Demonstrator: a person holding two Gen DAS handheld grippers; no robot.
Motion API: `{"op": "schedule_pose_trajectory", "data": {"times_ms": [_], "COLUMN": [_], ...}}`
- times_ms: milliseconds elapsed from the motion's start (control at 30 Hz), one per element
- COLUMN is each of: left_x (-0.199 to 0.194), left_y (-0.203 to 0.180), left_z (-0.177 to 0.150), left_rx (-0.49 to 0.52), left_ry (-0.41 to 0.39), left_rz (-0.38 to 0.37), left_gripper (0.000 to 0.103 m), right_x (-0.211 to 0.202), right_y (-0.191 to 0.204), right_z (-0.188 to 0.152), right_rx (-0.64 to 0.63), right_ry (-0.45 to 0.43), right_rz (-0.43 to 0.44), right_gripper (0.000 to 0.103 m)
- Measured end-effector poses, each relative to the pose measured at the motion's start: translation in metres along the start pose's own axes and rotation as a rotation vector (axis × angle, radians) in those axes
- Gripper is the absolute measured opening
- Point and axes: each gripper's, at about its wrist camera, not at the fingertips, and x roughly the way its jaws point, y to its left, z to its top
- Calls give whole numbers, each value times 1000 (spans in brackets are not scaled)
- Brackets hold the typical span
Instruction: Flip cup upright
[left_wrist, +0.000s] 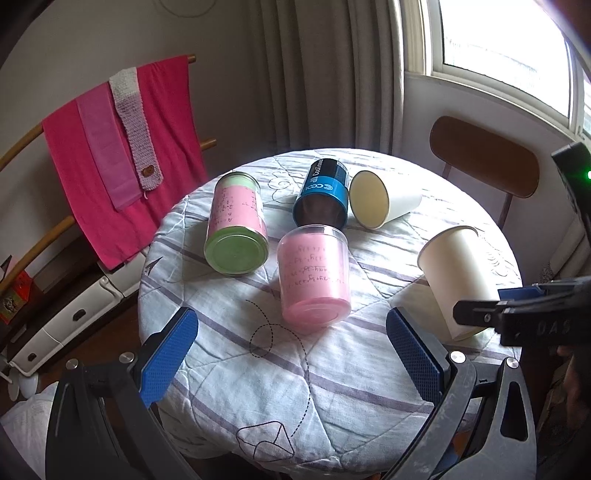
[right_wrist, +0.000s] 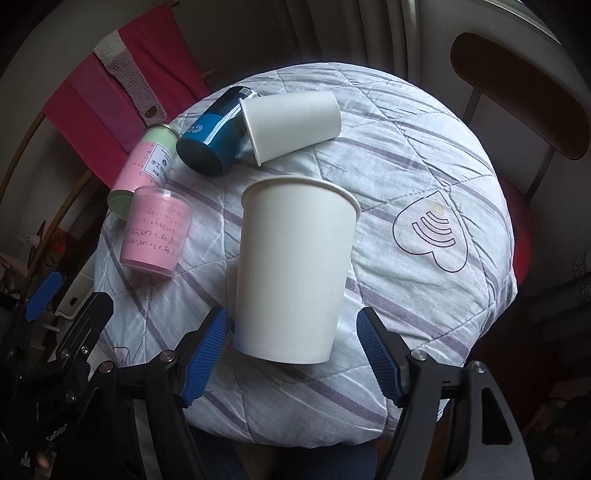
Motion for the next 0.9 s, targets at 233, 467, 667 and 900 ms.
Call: {"op": "schedule_pose_trajectory", "data": {"times_ms": [233, 467, 667, 900], "left_x": [1, 7, 9, 2], "left_y": [-1, 4, -12, -50], "left_z": [0, 2, 4, 13], "left_rx": [7, -2, 14, 8], "left_ry": [0, 9, 28, 73], "left_rz": [-7, -10, -56, -159], "left_gripper": [103, 103, 103, 103], "right_x": [10, 26, 23, -21], "right_y": [-3, -1, -9, -37], "right_z": [26, 41, 42, 23], "right_rx": [-9, -25, -14, -35], "right_ry": [74, 124, 144, 64], "right_rz": [41, 69, 105, 148], "right_gripper": [74, 74, 74, 74]}}
